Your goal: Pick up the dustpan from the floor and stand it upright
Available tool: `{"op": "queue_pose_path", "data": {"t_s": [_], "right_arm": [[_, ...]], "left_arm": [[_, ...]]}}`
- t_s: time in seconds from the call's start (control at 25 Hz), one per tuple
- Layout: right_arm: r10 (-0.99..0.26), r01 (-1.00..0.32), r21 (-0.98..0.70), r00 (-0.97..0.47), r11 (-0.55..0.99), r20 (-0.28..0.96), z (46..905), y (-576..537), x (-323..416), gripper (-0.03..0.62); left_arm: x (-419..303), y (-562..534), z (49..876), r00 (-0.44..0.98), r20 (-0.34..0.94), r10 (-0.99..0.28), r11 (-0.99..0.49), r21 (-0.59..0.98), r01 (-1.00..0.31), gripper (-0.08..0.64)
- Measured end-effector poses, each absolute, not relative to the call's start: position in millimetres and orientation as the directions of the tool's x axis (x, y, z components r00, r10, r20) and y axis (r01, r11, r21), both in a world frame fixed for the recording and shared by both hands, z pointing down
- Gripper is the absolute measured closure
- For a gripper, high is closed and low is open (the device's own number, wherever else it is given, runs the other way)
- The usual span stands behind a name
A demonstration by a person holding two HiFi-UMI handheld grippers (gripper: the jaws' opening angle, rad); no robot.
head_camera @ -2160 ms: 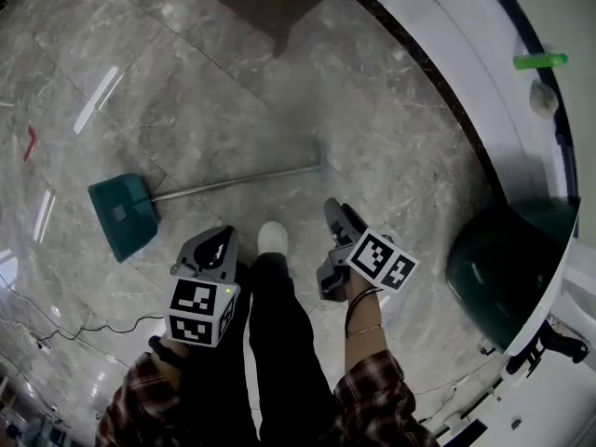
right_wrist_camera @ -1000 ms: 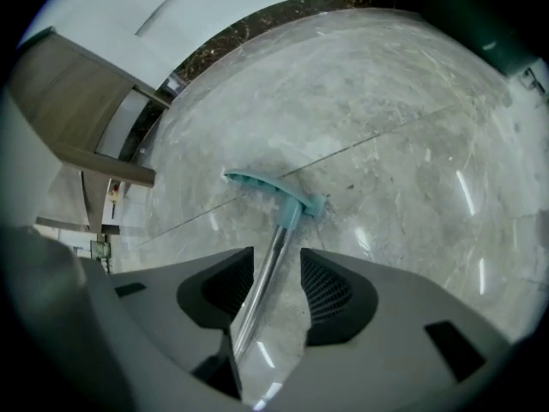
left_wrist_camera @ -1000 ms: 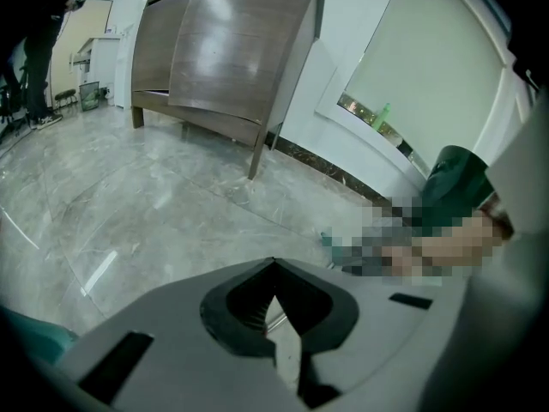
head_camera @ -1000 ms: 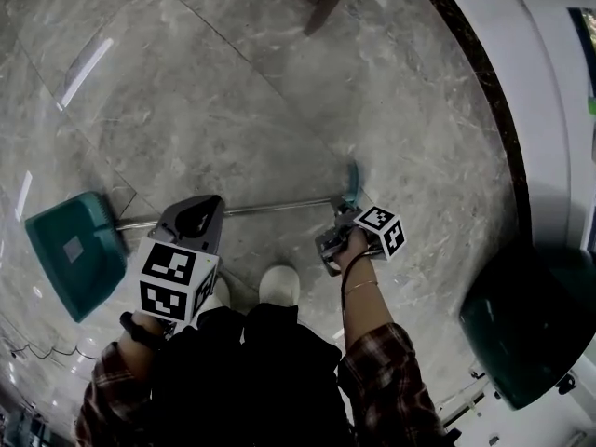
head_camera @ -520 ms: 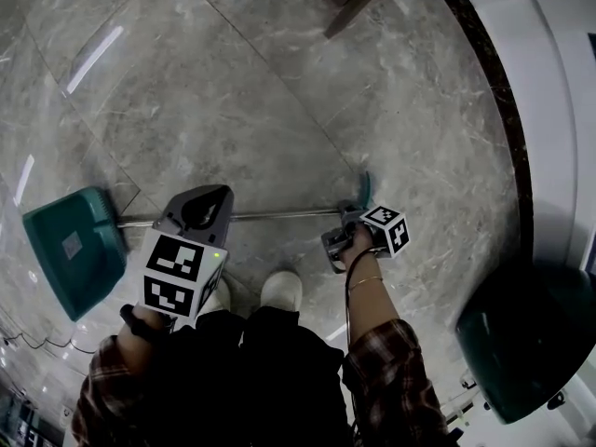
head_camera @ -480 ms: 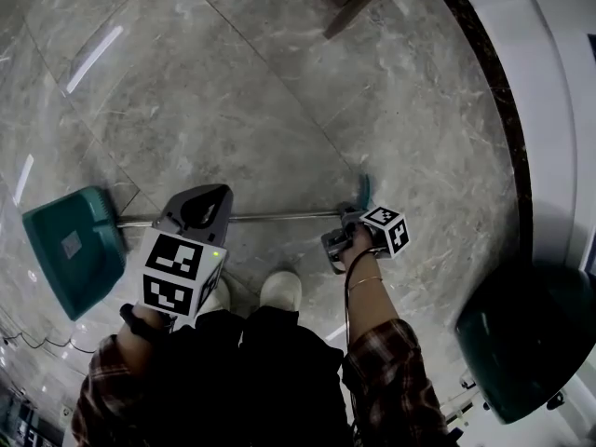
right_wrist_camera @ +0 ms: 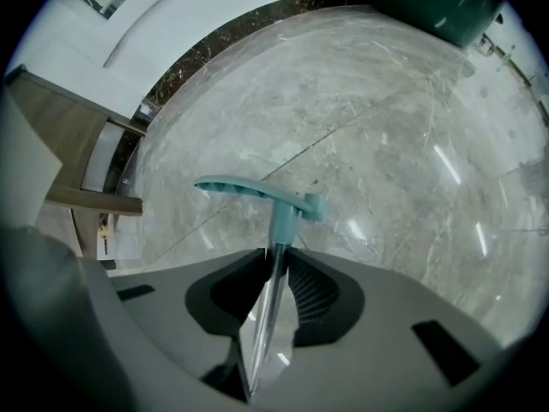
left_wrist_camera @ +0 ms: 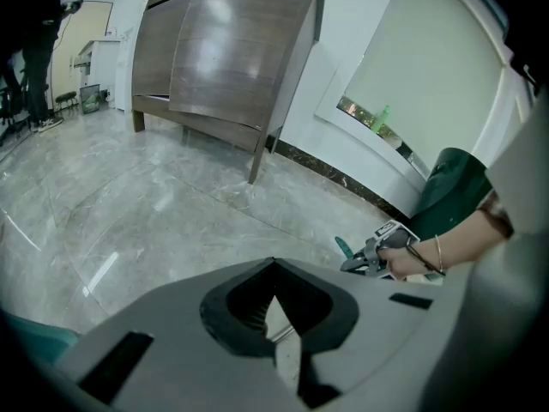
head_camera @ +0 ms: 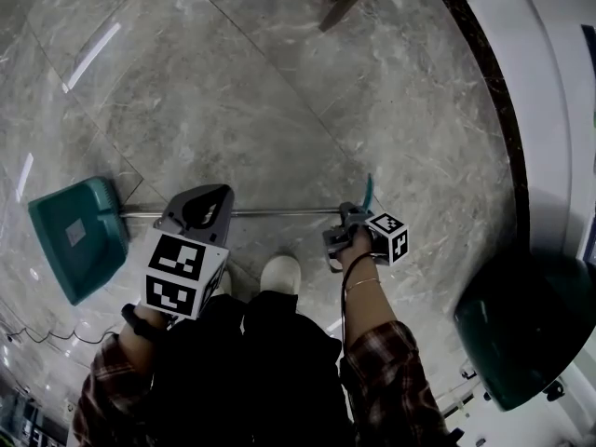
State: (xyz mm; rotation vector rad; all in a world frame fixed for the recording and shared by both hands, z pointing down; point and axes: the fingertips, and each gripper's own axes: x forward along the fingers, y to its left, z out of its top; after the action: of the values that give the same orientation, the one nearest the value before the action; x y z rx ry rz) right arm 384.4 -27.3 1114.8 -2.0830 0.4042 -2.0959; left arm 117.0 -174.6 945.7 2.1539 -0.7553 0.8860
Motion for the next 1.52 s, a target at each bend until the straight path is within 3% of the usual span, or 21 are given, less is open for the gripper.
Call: {"op": "queue_pose_path", "data": {"t_s": [0.56, 1.08, 1.52], "right_arm": [[-0.408, -0.06, -0.404, 0.14, -0.913, 0.902, 945.5, -38.9, 391.2, 0.509], [-0.515, -0.188, -0.48, 0.253, -0.857, 0.819, 758.3, -84.7, 386.6, 0.508], [-0.691, -0.484, -0.543, 0.196, -0.686, 0.696, 606.9, -179.1, 332.4, 0.496]], "left_arm": [[111.8, -133.7, 815.1, 0.627, 0.747, -0.221, -0.605, 0.399, -0.689, 0.558], [51.7, -111.9, 683.4, 0.582, 0.744, -0.329, -0.479, 0.399, -0.782, 0.56], [-13.6, -124.3, 585.1, 0.493, 0.697, -0.521, -0.292, 0.397, -0.87, 0.558]]}}
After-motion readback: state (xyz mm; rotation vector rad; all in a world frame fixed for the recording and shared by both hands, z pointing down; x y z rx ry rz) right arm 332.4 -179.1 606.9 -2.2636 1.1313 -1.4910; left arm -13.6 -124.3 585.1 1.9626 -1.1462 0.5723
